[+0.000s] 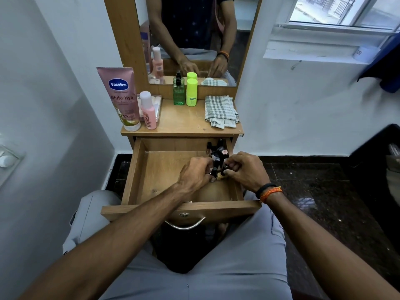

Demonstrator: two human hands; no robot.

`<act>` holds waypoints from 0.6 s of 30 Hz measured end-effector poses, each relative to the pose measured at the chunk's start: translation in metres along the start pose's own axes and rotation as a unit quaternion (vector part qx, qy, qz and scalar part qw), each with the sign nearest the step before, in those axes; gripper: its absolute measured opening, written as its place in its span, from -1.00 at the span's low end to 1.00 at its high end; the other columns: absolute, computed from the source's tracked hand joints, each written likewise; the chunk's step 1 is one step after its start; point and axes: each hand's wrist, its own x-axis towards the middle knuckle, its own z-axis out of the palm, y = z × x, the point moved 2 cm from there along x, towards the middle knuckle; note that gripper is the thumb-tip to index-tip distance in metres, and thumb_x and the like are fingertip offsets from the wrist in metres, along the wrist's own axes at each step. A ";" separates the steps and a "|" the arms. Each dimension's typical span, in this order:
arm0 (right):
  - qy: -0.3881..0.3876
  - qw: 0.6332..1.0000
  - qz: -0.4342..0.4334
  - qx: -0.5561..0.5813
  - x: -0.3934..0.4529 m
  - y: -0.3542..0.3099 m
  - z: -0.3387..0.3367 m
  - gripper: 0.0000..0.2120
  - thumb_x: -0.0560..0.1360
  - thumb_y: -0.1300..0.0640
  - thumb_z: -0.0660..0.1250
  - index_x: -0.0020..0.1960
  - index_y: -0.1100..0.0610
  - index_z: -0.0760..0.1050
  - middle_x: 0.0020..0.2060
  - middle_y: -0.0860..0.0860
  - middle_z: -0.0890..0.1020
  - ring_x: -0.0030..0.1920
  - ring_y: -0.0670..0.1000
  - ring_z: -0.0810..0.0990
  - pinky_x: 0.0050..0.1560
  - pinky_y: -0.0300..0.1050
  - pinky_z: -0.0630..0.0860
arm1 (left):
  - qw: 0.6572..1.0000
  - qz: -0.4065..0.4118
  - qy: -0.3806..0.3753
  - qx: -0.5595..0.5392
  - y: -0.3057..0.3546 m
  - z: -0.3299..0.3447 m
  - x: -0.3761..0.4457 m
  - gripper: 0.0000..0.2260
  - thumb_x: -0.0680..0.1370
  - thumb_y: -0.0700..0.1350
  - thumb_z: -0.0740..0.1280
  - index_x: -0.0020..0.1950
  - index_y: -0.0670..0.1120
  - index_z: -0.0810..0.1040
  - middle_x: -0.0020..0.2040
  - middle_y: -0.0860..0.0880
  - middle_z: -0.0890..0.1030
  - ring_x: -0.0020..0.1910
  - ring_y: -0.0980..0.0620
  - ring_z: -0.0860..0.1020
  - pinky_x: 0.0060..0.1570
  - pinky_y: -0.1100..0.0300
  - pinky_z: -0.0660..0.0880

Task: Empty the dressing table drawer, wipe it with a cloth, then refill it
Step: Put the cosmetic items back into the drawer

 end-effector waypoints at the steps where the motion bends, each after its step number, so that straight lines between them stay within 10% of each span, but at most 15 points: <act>1: 0.001 1.000 -0.001 0.001 -0.001 0.000 0.000 -0.78 0.41 0.08 0.55 0.03 0.07 0.66 -0.17 -0.09 0.60 -0.20 -0.14 0.55 -0.11 -0.24 0.57 | 1.000 -0.005 -0.001 0.000 -0.001 -0.001 0.000 -0.88 0.44 -0.21 0.48 -0.08 -0.08 0.59 -0.15 -0.01 0.62 -0.15 0.01 0.58 -0.14 0.02 0.60; 9: 0.099 0.994 -0.004 0.045 0.008 -0.013 -0.010 -0.87 0.50 0.10 0.44 0.00 0.11 0.67 -0.22 -0.05 0.64 -0.26 -0.13 0.57 -0.23 -0.31 0.50 | 0.996 -0.034 0.080 -0.018 -0.004 -0.036 0.014 -0.88 0.49 -0.21 0.41 0.01 -0.09 0.66 -0.16 0.03 0.66 -0.19 0.12 0.59 -0.27 0.32 0.46; 18: 0.146 0.987 -0.007 0.073 0.084 -0.057 -0.020 -0.86 0.48 0.09 0.41 0.01 0.08 0.67 -0.15 -0.03 0.69 -0.16 -0.05 0.63 -0.04 -0.01 0.64 | 0.968 -0.066 0.235 -0.055 -0.013 -0.091 0.057 -0.89 0.48 -0.19 0.45 0.00 -0.11 0.65 -0.16 0.02 0.66 -0.19 0.07 0.62 -0.16 0.17 0.62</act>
